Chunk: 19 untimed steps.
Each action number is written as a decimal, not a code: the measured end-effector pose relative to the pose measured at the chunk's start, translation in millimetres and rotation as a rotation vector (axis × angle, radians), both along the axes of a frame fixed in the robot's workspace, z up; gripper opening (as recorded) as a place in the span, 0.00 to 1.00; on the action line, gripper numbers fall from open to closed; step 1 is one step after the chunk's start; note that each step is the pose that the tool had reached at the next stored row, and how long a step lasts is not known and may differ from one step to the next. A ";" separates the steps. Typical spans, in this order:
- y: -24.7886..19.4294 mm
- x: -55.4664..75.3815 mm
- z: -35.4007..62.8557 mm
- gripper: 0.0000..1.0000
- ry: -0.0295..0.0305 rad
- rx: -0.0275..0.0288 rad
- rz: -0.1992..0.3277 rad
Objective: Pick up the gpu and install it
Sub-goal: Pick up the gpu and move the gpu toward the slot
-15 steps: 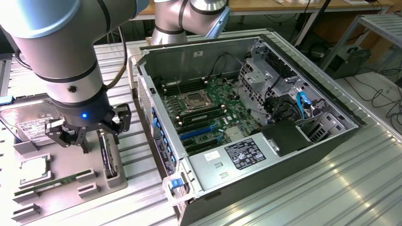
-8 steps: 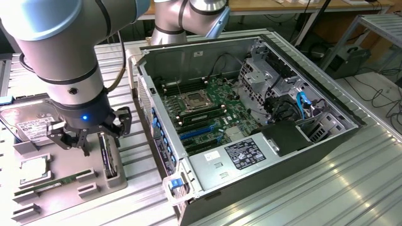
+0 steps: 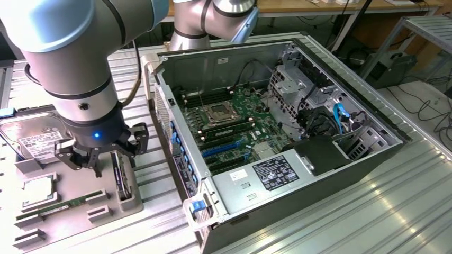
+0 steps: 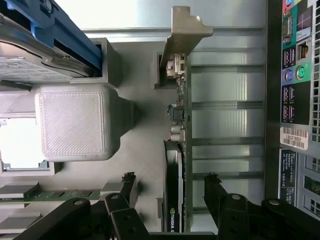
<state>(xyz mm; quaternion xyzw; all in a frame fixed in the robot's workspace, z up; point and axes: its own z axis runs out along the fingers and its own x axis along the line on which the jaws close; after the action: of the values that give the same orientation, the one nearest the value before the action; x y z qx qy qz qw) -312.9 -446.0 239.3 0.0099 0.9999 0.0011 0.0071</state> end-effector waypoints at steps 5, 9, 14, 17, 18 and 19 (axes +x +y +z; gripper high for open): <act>0.0 0.0 -3.7 0.66 0.0001 -0.0001 0.000; 0.0 0.0 -6.2 0.66 0.0000 0.0000 0.000; 1.3 0.4 -8.9 0.66 0.0003 -0.0026 -0.005; 2.3 0.5 -10.2 0.66 0.0002 -0.0030 -0.012; 2.4 0.5 -10.5 0.66 0.0002 -0.0031 -0.013; 2.6 0.5 -10.7 0.66 0.0003 -0.0032 -0.013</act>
<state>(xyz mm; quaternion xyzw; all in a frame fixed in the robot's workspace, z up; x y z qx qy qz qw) -312.4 -443.4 228.5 0.0165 0.9998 -0.0006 0.0070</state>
